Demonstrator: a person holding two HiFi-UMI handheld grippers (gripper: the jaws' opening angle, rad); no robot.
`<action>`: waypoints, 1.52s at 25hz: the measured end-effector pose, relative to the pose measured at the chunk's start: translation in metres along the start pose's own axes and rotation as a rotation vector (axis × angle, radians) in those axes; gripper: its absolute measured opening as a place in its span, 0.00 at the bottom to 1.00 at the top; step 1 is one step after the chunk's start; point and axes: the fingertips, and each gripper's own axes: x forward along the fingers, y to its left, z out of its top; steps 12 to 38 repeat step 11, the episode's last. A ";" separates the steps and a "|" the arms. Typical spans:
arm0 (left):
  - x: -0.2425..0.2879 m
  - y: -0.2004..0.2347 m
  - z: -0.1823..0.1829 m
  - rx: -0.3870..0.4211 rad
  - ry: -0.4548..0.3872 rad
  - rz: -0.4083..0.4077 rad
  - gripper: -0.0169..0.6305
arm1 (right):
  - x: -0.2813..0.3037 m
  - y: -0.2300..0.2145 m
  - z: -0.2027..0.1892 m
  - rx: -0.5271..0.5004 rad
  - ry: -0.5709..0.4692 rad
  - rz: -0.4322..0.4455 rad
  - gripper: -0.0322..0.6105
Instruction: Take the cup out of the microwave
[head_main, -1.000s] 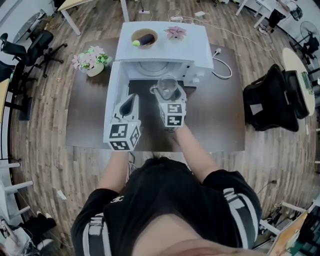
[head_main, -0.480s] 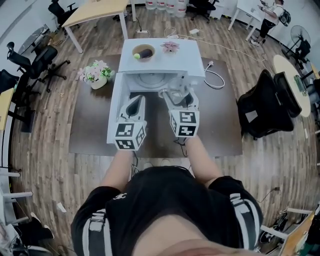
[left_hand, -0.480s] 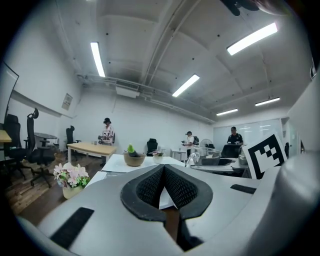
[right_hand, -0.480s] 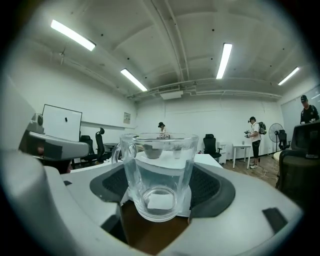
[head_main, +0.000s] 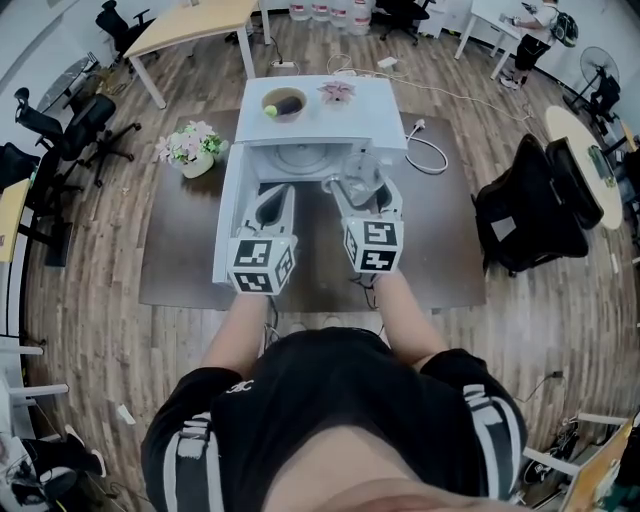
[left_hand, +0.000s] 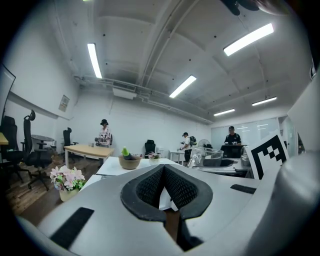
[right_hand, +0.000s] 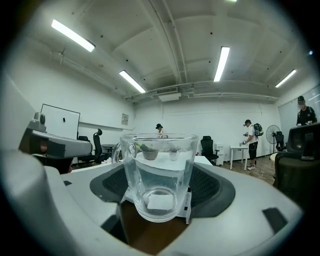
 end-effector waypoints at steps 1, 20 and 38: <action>0.000 0.000 0.000 0.001 -0.001 0.001 0.03 | 0.000 0.000 0.000 0.000 -0.002 0.001 0.63; 0.005 0.009 0.002 0.013 -0.001 0.016 0.03 | 0.008 0.001 0.005 -0.009 -0.037 0.017 0.63; 0.005 0.009 0.002 0.013 -0.001 0.016 0.03 | 0.008 0.001 0.005 -0.009 -0.037 0.017 0.63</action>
